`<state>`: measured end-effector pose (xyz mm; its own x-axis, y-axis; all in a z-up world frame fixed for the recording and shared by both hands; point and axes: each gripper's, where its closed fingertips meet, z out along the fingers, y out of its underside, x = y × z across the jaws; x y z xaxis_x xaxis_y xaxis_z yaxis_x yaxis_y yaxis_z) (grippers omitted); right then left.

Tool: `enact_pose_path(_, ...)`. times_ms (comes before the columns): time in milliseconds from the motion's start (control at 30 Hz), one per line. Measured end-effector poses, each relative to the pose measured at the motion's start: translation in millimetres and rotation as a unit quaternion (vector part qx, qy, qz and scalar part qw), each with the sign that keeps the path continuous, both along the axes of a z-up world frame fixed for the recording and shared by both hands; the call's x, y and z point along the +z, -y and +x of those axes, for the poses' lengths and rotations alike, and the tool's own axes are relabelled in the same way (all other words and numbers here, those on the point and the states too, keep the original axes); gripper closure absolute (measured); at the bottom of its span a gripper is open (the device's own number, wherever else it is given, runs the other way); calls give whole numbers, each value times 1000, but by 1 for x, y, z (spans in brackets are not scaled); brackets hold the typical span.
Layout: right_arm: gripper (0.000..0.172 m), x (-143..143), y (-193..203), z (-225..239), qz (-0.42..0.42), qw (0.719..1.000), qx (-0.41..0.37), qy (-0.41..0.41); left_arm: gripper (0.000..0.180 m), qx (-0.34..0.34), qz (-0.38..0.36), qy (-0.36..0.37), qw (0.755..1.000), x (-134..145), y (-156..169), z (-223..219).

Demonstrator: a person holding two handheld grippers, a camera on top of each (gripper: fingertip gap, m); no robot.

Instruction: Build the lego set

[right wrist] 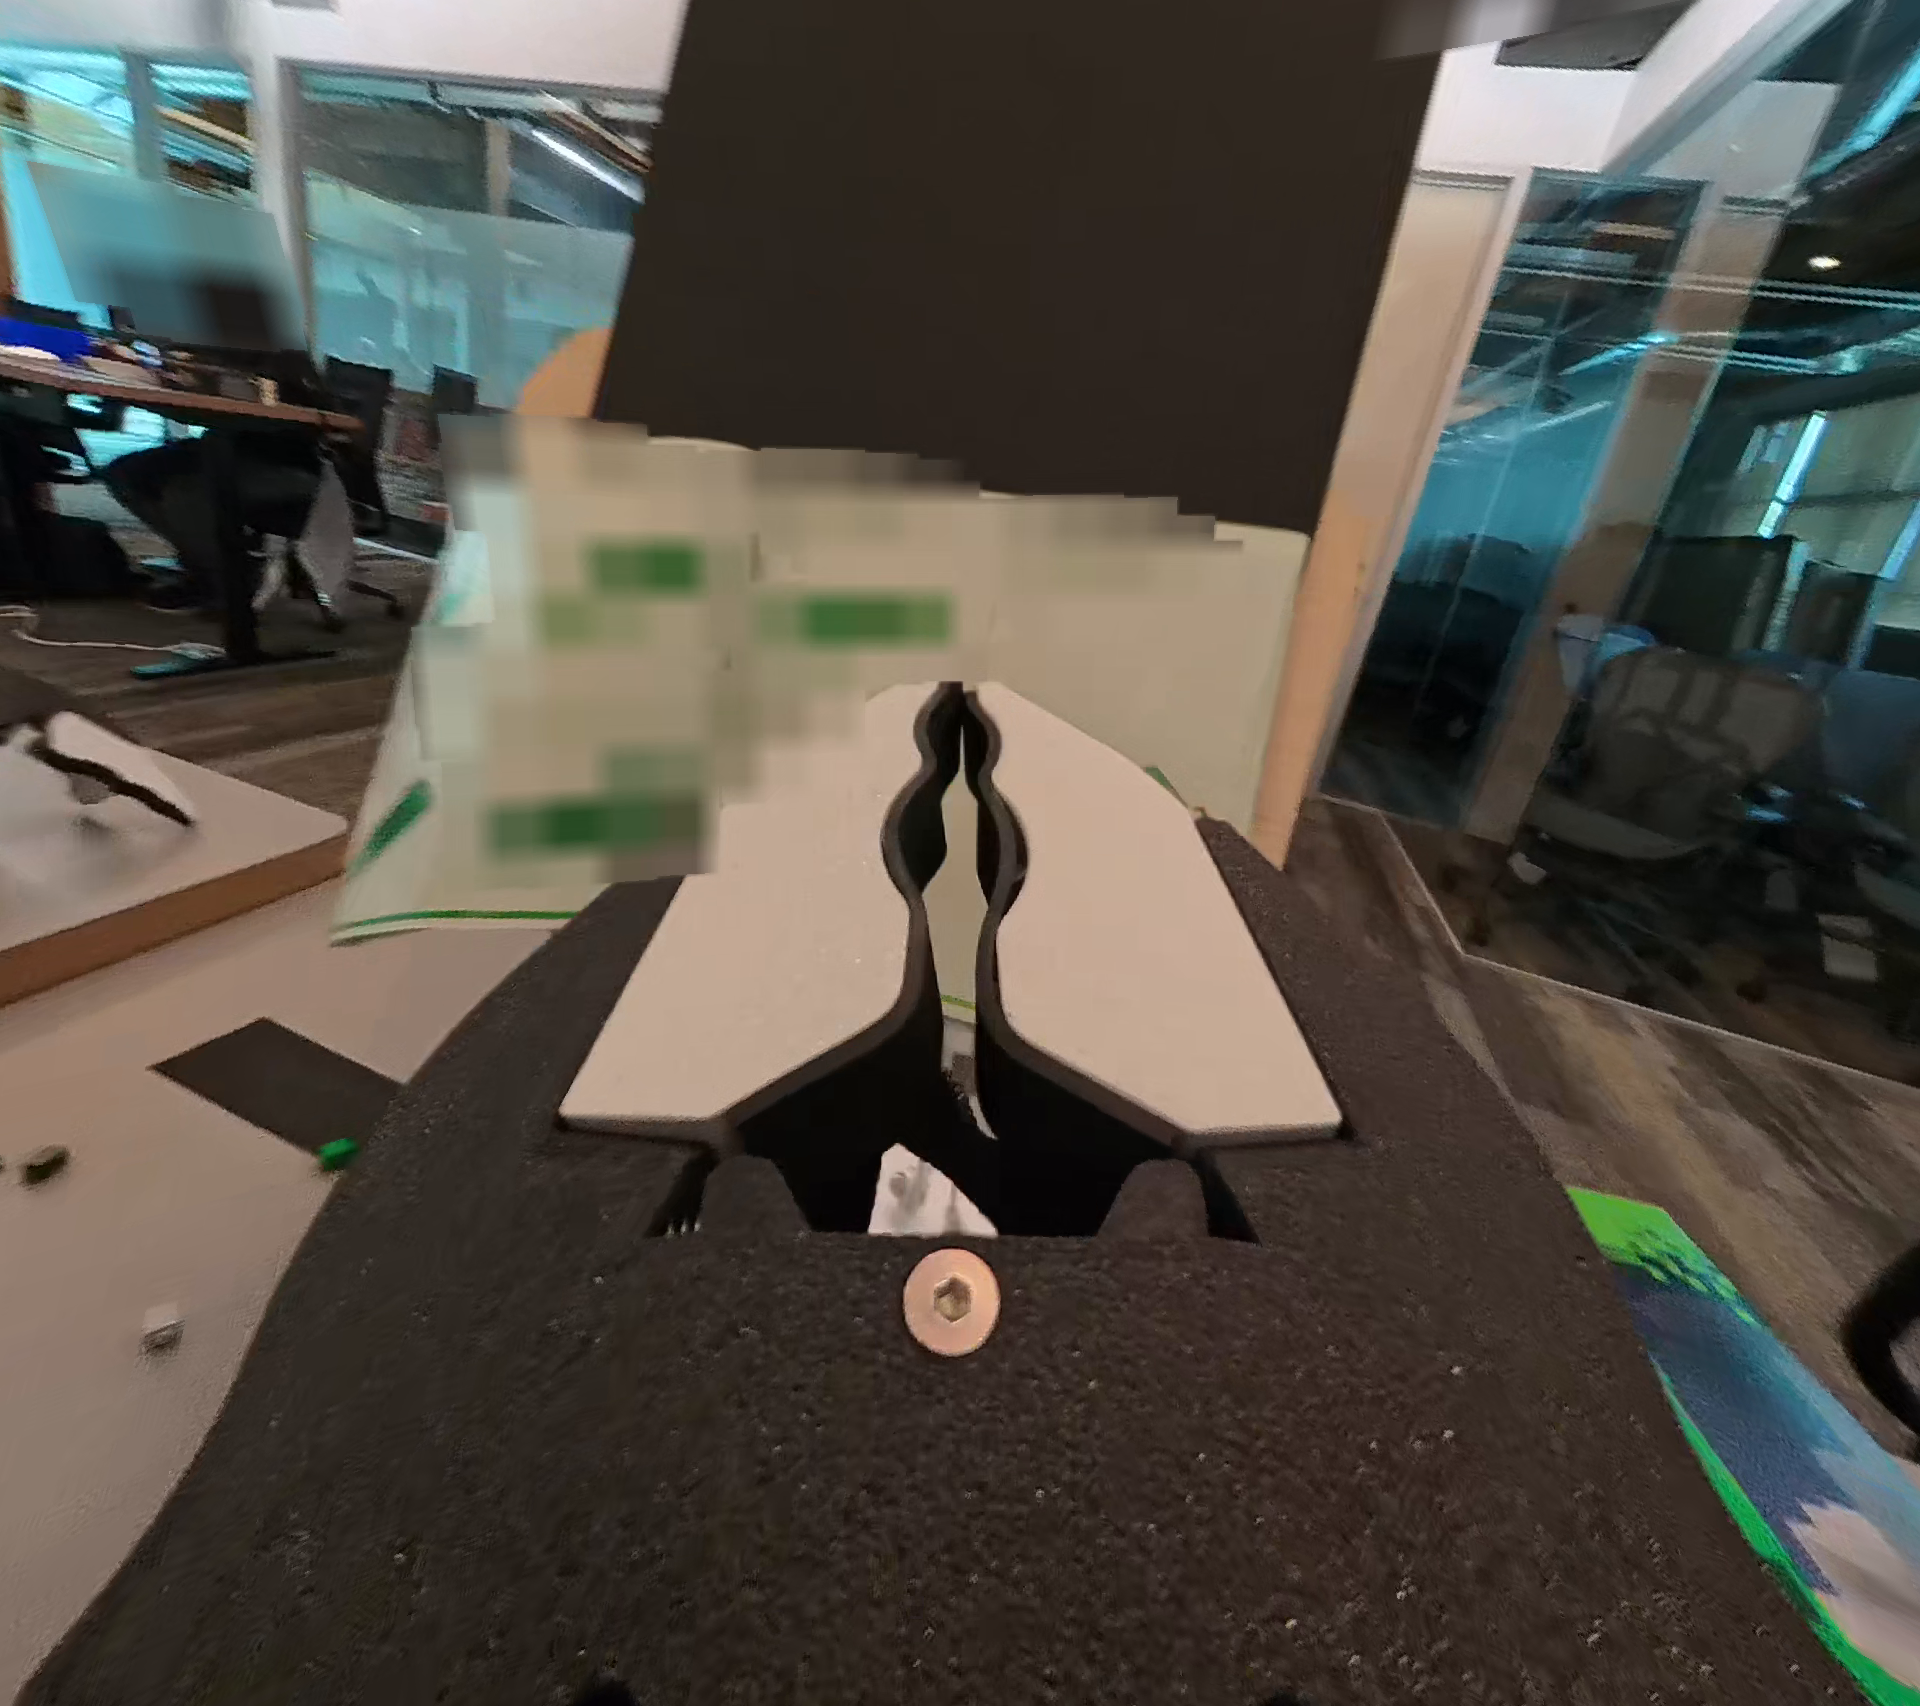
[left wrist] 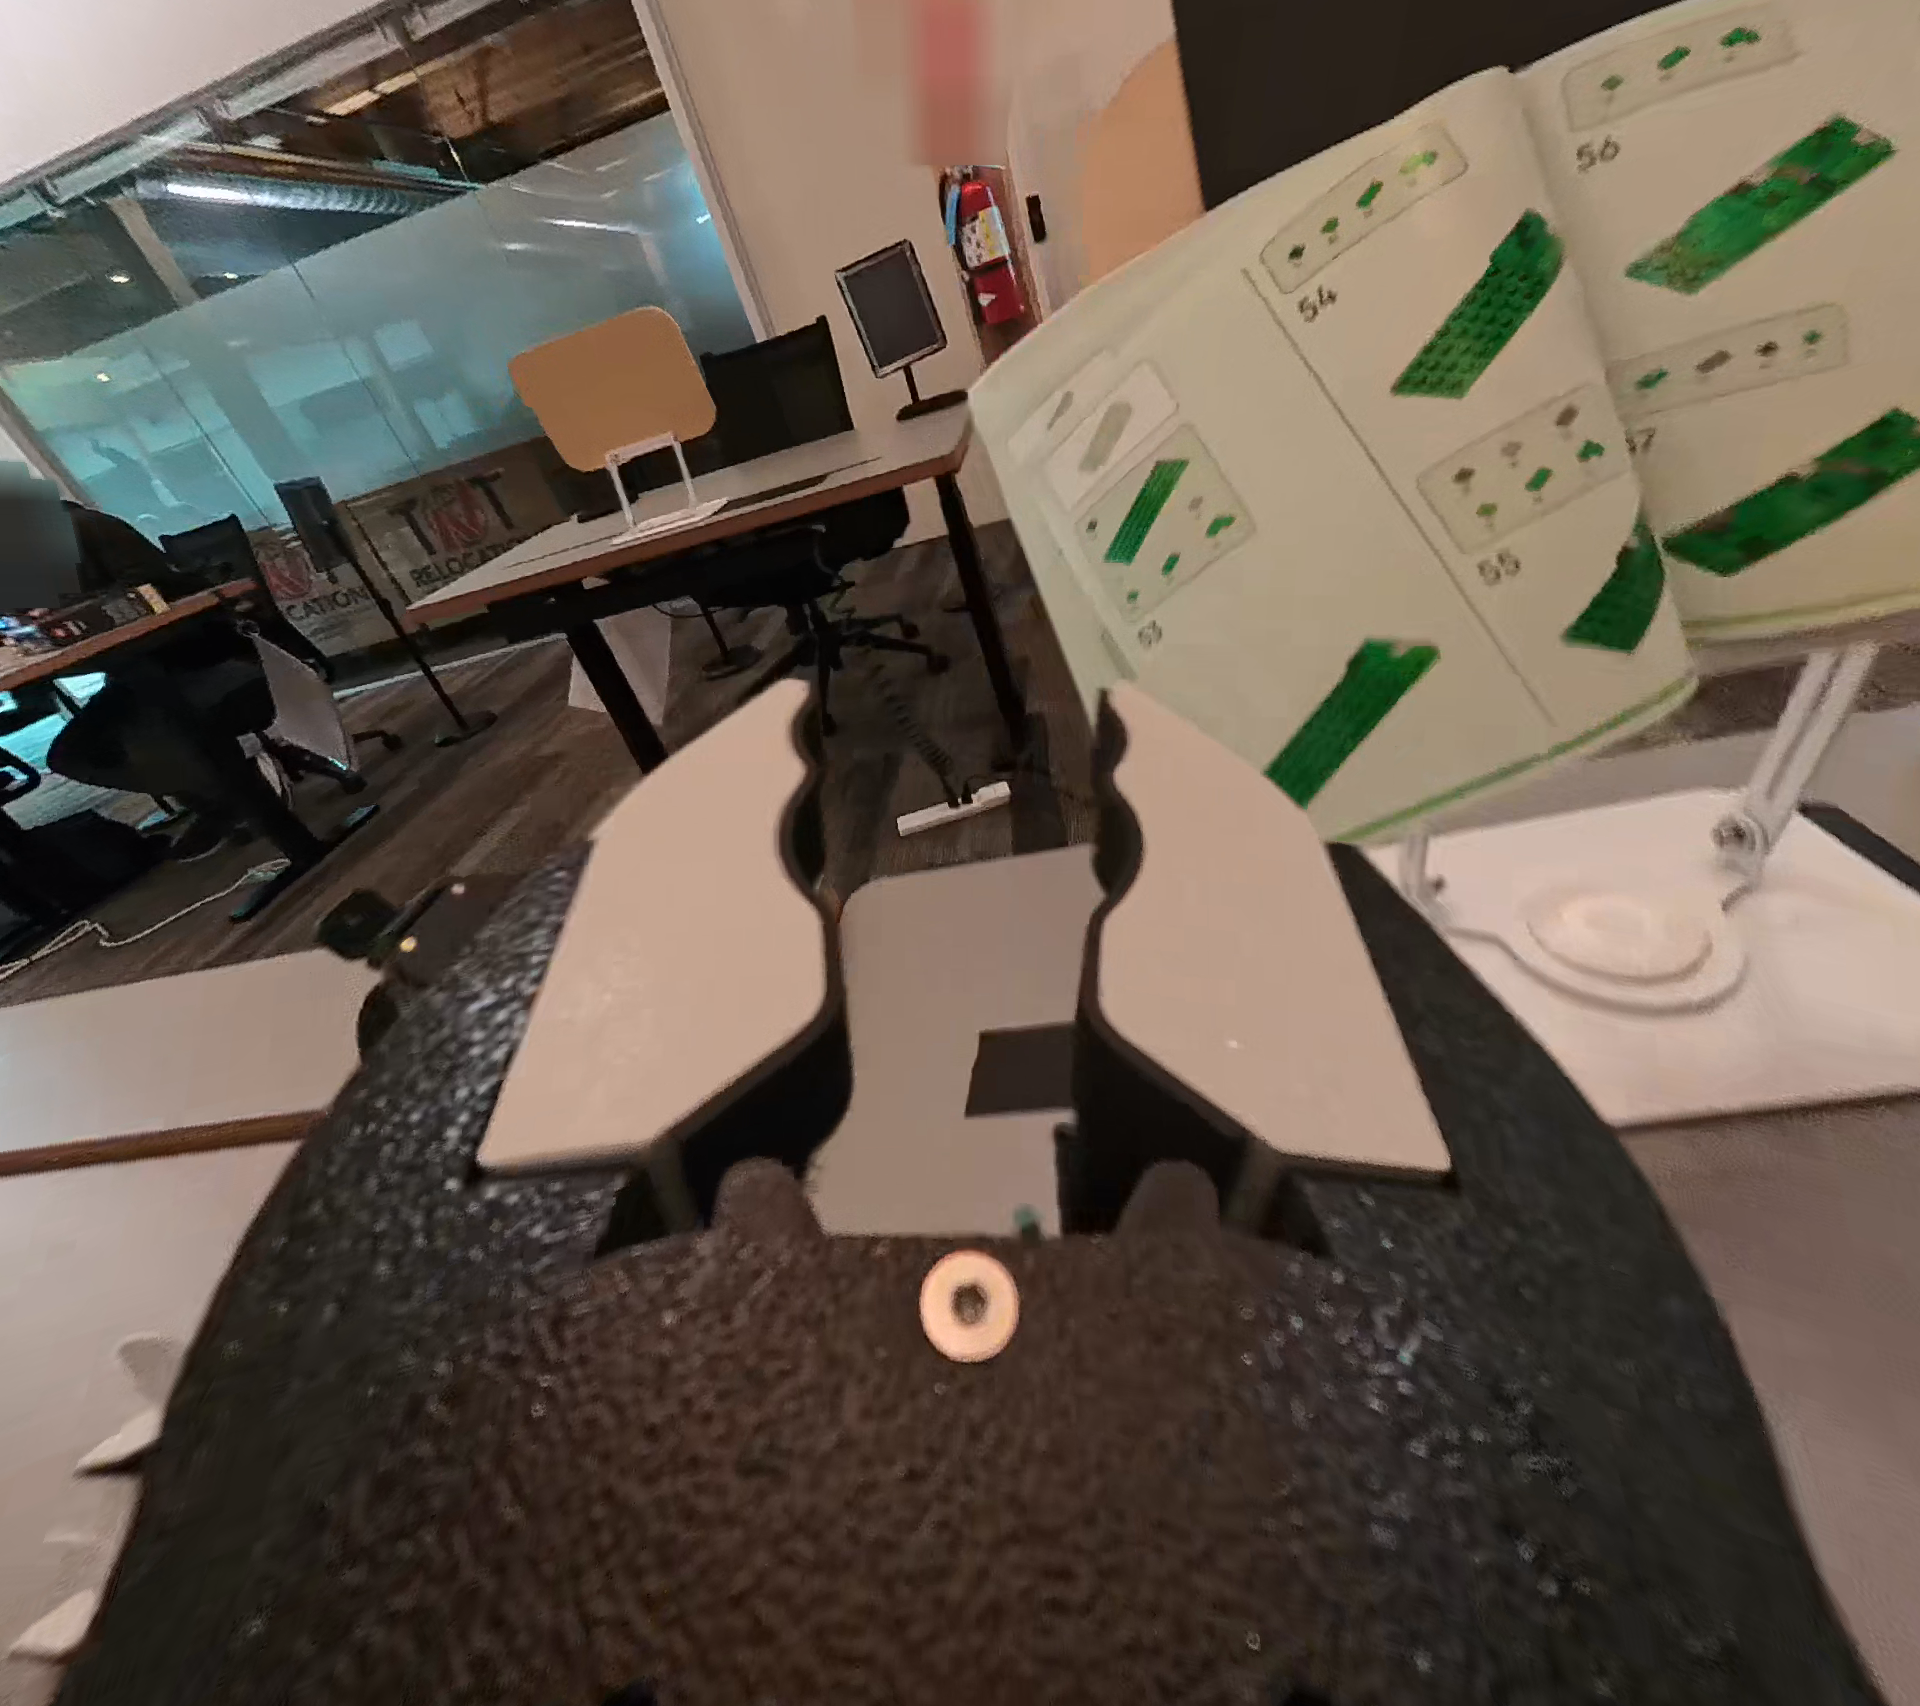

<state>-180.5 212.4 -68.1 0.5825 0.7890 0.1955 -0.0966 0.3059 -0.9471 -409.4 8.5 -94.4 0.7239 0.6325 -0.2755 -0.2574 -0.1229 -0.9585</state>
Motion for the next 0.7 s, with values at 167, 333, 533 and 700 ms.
enact_pose_path(167,167,10,40,0,58,998,6,24,180,-14,-83,18,996,-43,60,1)
enact_pose_path(333,156,-43,86,-24,-2,993,103,61,163,-93,-95,106,985,-111,100,29)
enact_pose_path(533,135,-191,201,-33,-99,933,220,267,144,-75,11,76,994,-149,120,17)
enact_pose_path(700,145,-261,249,-39,-99,893,213,384,139,-87,41,65,993,-150,119,15)
